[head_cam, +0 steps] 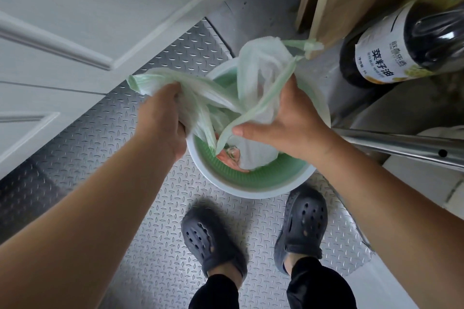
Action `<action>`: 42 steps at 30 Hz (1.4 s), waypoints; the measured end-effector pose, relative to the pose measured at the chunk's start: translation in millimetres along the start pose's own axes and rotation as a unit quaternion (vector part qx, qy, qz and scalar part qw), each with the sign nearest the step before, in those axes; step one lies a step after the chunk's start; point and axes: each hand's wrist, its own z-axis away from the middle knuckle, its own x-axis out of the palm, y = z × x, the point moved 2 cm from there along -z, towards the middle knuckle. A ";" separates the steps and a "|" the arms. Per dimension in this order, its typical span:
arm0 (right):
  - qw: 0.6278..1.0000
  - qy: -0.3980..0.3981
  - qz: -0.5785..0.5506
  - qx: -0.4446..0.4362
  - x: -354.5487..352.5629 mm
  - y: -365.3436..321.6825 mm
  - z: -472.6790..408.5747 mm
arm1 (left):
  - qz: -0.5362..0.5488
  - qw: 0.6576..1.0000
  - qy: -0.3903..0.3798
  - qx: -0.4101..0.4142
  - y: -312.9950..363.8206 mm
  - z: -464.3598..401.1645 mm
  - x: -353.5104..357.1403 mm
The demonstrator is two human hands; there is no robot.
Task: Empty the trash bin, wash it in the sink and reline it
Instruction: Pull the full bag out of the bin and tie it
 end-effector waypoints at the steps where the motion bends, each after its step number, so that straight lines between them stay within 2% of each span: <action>1: 0.999 0.008 -0.028 0.016 3.4 -2.6 -1.0 | -0.001 1.000 -0.001 0.000 0.2 -0.3 0.0; 4: 0.992 0.025 -0.115 0.040 11.1 -4.3 -1.4 | -0.001 1.000 0.007 0.002 2.3 -1.1 0.0; 6: 0.970 0.050 -0.232 0.062 14.2 -3.3 1.8 | 0.001 1.000 0.009 0.001 2.8 -1.9 -0.7; 8: 0.932 0.106 -0.340 0.070 14.9 -7.4 4.7 | 0.004 1.000 -0.001 -0.002 2.1 -2.6 -1.2; 11: 0.848 0.179 -0.491 0.083 11.8 -11.9 8.8 | 0.004 1.000 -0.003 -0.001 1.2 -3.8 -3.4; 13: 0.811 0.172 -0.552 0.090 9.3 -11.5 11.0 | -0.009 1.000 0.004 -0.002 0.4 -4.3 -6.9; 15: 0.788 0.164 -0.586 0.091 7.8 -8.8 12.3 | -0.025 0.999 0.019 -0.005 -0.4 -4.6 -11.3; 16: 0.788 0.160 -0.586 0.097 8.3 -6.8 12.7 | -0.031 0.999 0.027 -0.006 -0.6 -4.7 -13.1; 19: 0.830 0.139 -0.529 0.111 13.7 -2.7 12.4 | -0.053 0.998 0.031 0.019 1.4 -1.2 -13.1; 22: 0.848 0.117 -0.501 0.129 15.4 0.2 9.3 | -0.119 0.985 -0.007 0.124 6.6 8.7 -6.0; 24: 0.852 0.102 -0.496 0.131 13.3 1.8 6.0 | -0.169 0.963 -0.049 0.203 9.5 18.6 2.0; 26: 0.869 0.086 -0.469 0.133 11.8 0.1 1.9 | -0.214 0.942 -0.082 0.246 9.8 27.9 9.2; 28: 0.885 0.065 -0.437 0.149 12.4 -3.0 -1.2 | -0.254 0.928 -0.097 0.255 9.3 35.6 15.1; 31: 0.863 0.029 -0.468 0.188 15.2 -7.4 -5.0 | -0.268 0.918 -0.121 0.266 9.0 43.6 22.3; 33: 0.854 0.043 -0.477 0.202 14.6 -9.0 -9.6 | -0.288 0.907 -0.141 0.273 9.3 48.2 25.2; 35: 0.861 0.082 -0.465 0.189 13.9 -12.1 -16.0 | -0.323 0.888 -0.171 0.280 9.2 53.5 26.0; 38: 0.858 0.093 -0.477 0.165 21.9 -15.3 -24.4 | -0.397 0.839 -0.228 0.295 7.3 62.5 26.6; 40: 0.868 0.059 -0.464 0.166 27.1 -13.1 -25.4 | -0.424 0.815 -0.247 0.309 6.0 65.6 26.3; 42: 0.886 -0.009 -0.433 0.167 31.3 -11.5 -24.7 | -0.436 0.804 -0.256 0.313 7.3 70.0 27.2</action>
